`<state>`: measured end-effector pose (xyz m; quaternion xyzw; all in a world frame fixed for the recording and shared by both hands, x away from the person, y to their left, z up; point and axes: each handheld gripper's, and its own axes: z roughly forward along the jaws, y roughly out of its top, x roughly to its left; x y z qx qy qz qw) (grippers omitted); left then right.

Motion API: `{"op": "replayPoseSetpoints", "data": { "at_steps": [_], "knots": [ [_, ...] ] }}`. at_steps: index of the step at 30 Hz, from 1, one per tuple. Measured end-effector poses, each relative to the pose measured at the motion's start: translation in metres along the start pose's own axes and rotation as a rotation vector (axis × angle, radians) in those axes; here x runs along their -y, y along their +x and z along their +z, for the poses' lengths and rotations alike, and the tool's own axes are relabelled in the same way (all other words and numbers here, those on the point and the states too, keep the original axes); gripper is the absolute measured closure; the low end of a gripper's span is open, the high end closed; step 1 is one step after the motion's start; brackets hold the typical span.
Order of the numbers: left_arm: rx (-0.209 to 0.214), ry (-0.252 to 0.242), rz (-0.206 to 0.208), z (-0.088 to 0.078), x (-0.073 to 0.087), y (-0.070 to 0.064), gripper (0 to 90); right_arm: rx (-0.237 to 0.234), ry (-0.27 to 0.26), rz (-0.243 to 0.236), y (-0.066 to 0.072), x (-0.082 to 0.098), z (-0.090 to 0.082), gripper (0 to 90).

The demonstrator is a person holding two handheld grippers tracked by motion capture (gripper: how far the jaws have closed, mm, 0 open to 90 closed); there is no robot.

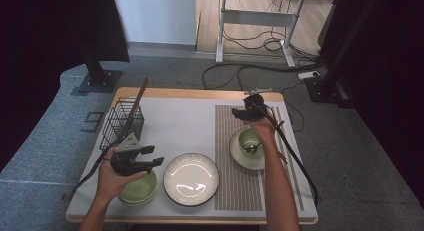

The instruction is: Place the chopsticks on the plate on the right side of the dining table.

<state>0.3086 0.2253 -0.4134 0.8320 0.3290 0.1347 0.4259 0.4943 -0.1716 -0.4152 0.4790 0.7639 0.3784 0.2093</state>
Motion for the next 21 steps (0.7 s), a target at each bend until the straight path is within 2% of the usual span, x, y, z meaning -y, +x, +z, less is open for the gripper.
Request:
{"op": "replayPoseSetpoints", "data": {
  "at_steps": [4,12,15,21],
  "knots": [
    [0.005,-0.002,0.001,0.0,0.0,0.0,42.7,0.023,0.034,-0.008,-0.001,0.003,0.009,36.7],
    [0.005,0.002,0.003,0.001,0.0,-0.001,42.7,0.012,0.078,-0.002,-0.003,0.007,0.022,37.0],
    [0.005,0.006,0.003,0.002,0.0,-0.001,42.7,0.011,0.091,0.007,-0.006,0.009,0.026,37.0],
    [0.004,0.01,0.004,0.003,0.001,-0.001,42.7,-0.015,0.086,0.056,-0.014,0.011,0.031,36.4]
  ]
}}
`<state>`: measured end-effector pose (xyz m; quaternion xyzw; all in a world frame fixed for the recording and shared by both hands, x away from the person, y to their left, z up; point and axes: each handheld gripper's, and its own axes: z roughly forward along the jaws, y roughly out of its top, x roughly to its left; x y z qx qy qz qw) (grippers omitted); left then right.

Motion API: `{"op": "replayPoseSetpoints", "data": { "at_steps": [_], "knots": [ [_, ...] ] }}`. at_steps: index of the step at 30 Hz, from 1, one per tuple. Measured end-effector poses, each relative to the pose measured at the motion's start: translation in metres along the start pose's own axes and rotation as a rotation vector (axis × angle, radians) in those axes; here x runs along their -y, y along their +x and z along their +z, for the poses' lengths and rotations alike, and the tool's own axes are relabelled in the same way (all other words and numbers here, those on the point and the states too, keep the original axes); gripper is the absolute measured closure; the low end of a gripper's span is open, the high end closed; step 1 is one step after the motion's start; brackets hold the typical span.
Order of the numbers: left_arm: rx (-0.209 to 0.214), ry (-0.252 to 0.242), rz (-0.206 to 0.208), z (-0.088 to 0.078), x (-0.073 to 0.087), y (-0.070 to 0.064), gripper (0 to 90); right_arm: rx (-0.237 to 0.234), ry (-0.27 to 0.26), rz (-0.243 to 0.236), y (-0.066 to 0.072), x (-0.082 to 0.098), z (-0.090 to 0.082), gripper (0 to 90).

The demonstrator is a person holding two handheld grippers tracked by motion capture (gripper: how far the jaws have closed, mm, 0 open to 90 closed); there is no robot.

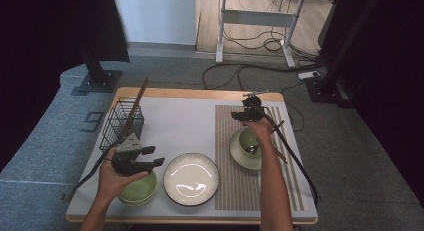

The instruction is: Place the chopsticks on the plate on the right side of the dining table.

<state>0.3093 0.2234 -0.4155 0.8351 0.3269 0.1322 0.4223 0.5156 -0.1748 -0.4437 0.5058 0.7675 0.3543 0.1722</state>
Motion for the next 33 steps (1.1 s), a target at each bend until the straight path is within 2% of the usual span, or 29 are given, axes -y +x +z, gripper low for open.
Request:
{"op": "replayPoseSetpoints", "data": {
  "at_steps": [10,16,33],
  "knots": [
    [0.001,0.009,0.0,0.002,0.001,0.0,42.7,0.008,0.033,0.038,-0.012,0.003,0.007,37.0],
    [0.0,0.012,0.0,0.003,0.001,0.0,42.7,0.017,0.029,0.032,-0.012,0.004,0.011,38.6],
    [0.001,0.014,-0.002,0.003,0.001,0.001,42.8,0.018,0.094,0.043,-0.016,0.007,0.023,38.8]
  ]
}}
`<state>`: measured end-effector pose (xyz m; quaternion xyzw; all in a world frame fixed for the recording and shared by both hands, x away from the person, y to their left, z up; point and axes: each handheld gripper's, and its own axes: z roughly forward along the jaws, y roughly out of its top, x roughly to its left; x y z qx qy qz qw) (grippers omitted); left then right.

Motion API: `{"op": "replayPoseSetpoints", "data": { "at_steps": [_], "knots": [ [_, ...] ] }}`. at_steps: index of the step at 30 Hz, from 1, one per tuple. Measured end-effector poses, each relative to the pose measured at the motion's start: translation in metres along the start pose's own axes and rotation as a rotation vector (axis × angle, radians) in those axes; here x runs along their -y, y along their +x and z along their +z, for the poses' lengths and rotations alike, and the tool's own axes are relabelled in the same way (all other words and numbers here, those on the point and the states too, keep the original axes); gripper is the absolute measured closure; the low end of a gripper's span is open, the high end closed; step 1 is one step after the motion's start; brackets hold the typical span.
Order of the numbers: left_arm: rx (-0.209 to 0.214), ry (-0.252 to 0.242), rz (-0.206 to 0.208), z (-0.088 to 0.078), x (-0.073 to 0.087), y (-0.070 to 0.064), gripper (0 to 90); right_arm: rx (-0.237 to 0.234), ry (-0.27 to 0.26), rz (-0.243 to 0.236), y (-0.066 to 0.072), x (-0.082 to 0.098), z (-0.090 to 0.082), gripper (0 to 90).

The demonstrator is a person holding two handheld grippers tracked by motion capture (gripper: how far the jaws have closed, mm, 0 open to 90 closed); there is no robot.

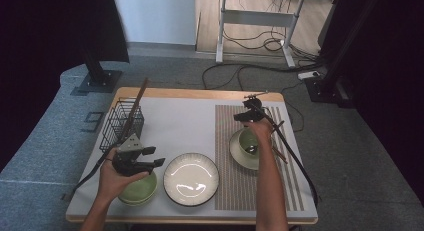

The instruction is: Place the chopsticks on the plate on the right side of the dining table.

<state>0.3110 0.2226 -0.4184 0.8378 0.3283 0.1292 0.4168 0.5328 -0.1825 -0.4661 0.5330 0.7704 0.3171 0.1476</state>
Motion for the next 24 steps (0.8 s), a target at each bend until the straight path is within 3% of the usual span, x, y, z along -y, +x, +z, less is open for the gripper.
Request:
{"op": "replayPoseSetpoints", "data": {
  "at_steps": [24],
  "knots": [
    [0.002,0.002,-0.001,0.0018,0.0003,0.0002,42.8,0.001,0.043,0.038,-0.0083,-0.0004,0.0073,38.6]
  ]
}}
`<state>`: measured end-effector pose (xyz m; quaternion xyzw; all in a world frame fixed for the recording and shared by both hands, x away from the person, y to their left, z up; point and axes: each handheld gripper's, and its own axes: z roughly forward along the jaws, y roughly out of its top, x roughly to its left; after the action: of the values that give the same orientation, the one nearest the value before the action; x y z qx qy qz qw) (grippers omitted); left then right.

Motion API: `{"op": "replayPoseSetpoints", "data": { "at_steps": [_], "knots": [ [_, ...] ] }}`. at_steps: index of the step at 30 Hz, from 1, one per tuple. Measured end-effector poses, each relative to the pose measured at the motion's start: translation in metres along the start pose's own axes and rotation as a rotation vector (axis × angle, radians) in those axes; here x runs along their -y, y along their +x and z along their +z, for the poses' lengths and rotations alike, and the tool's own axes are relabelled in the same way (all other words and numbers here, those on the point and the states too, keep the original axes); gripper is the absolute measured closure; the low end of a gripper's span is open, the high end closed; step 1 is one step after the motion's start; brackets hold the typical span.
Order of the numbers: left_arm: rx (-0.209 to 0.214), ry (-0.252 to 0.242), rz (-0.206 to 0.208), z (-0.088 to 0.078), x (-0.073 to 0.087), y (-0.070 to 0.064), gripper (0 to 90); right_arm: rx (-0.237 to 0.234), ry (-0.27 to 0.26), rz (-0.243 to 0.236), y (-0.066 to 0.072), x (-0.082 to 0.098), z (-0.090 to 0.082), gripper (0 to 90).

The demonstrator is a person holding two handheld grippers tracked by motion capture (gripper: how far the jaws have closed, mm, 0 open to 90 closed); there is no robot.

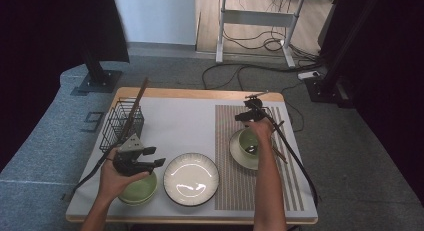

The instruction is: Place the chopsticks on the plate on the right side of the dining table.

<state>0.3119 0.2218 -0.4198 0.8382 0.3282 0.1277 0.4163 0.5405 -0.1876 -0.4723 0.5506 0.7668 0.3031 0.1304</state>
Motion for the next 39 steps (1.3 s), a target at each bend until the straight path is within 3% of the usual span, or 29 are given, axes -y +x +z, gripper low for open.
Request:
{"op": "replayPoseSetpoints", "data": {
  "at_steps": [8,18,39],
  "knots": [
    [-0.001,-0.001,-0.001,-0.0002,0.0,0.0002,42.8,-0.013,0.032,0.001,-0.0009,0.0003,0.002,38.8],
    [0.005,0.002,-0.003,0.0021,-0.0001,-0.0007,42.8,-0.044,0.035,-0.015,0.0026,0.0008,0.0002,40.3],
    [0.01,0.002,0.003,0.0021,-0.001,-0.0019,42.8,-0.058,0.052,-0.035,0.0065,0.0019,-0.0033,40.9]
  ]
}}
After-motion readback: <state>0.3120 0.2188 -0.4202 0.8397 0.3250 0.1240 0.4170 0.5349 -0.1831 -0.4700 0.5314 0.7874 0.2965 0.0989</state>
